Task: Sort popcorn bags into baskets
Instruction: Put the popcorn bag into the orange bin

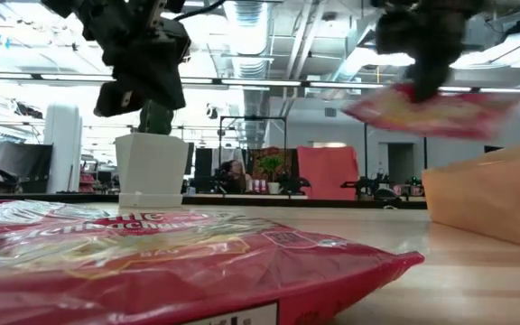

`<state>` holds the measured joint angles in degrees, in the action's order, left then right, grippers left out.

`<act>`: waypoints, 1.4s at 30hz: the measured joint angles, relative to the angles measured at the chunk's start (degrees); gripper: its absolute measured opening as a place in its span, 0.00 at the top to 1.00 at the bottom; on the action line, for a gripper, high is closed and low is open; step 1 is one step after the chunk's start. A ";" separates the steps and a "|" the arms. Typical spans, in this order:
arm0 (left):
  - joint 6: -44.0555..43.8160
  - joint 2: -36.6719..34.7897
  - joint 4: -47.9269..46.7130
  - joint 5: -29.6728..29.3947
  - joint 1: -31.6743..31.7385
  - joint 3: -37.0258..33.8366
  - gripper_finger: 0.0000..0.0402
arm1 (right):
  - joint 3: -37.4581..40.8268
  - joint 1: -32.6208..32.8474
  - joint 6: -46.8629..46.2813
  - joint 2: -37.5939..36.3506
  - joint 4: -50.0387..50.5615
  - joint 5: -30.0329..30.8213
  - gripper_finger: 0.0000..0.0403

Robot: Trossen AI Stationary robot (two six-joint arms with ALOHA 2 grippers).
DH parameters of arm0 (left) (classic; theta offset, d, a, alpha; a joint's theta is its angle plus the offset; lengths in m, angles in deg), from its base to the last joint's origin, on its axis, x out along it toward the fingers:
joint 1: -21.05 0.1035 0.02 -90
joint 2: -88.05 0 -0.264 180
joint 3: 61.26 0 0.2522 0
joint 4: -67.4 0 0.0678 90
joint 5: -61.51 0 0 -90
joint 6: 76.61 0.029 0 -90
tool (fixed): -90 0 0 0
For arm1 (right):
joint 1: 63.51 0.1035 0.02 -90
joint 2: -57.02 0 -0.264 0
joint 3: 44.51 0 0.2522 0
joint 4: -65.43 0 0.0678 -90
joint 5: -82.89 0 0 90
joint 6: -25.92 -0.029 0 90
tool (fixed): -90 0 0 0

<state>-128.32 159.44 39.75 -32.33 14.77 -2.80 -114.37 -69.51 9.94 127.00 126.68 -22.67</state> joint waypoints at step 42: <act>0.75 1.95 -2.22 -5.95 -0.65 0.03 0.92 | -1.90 8.70 32.38 11.64 25.50 10.76 0.80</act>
<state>-127.57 161.39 37.53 -38.28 14.12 -2.77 -116.27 -60.81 42.32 138.64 152.18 -11.91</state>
